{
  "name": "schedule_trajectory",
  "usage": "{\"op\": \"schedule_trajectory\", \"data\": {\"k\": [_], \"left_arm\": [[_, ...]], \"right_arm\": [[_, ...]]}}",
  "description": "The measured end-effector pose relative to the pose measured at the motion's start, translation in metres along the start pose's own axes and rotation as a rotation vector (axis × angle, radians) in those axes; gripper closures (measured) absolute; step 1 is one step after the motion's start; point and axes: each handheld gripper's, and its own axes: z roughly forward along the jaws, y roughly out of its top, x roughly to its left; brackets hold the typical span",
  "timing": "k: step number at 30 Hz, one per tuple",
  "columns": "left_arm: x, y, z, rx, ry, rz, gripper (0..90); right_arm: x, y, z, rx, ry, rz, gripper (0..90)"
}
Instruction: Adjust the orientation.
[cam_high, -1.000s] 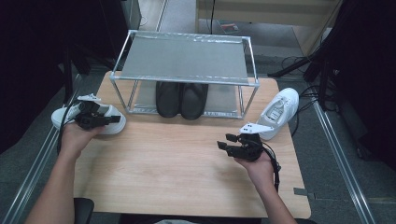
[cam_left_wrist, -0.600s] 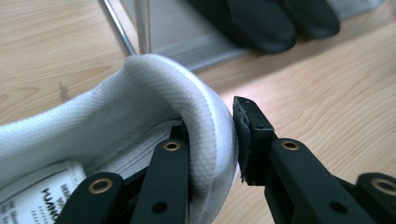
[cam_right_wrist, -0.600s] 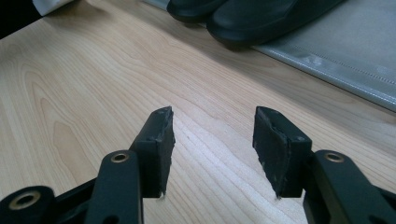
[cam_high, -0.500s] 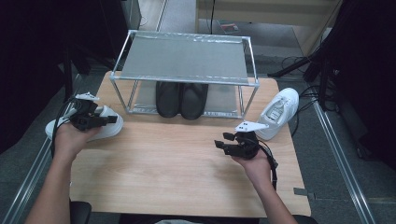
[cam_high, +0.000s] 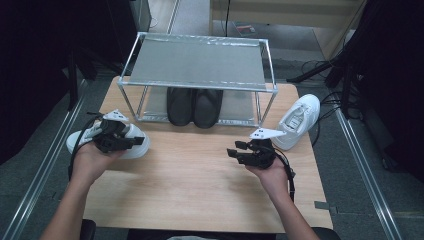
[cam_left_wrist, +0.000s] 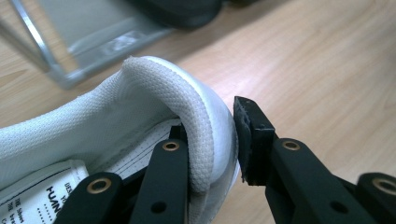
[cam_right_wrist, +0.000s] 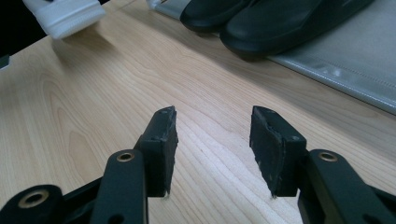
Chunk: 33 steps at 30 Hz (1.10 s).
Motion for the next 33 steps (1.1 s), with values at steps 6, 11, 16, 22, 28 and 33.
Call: {"op": "schedule_trajectory", "data": {"k": [6, 11, 16, 22, 28, 33], "left_arm": [[-0.031, 0.007, -0.001, -0.035, -0.047, 0.059, 75.7], [-0.061, 0.013, 0.014, 0.028, -0.035, 0.150, 76.0], [-0.090, 0.020, 0.027, 0.032, -0.111, 0.190, 75.3], [-0.128, 0.025, 0.047, 0.065, -0.183, 0.283, 75.5], [-0.161, 0.027, 0.067, 0.108, -0.189, 0.323, 75.2], [-0.179, 0.030, 0.079, 0.109, -0.268, 0.354, 75.6]], "right_arm": [[0.001, 0.000, 0.000, -0.005, -0.002, -0.016, 50.8], [0.001, 0.000, 0.000, -0.007, -0.005, -0.012, 50.7], [-0.001, 0.000, 0.000, -0.003, -0.007, -0.009, 50.1], [0.000, -0.001, 0.001, 0.004, -0.003, -0.009, 49.8], [0.000, -0.002, -0.001, 0.006, -0.007, -0.007, 49.9], [0.002, -0.004, -0.003, 0.011, 0.004, -0.016, 52.7]]}}
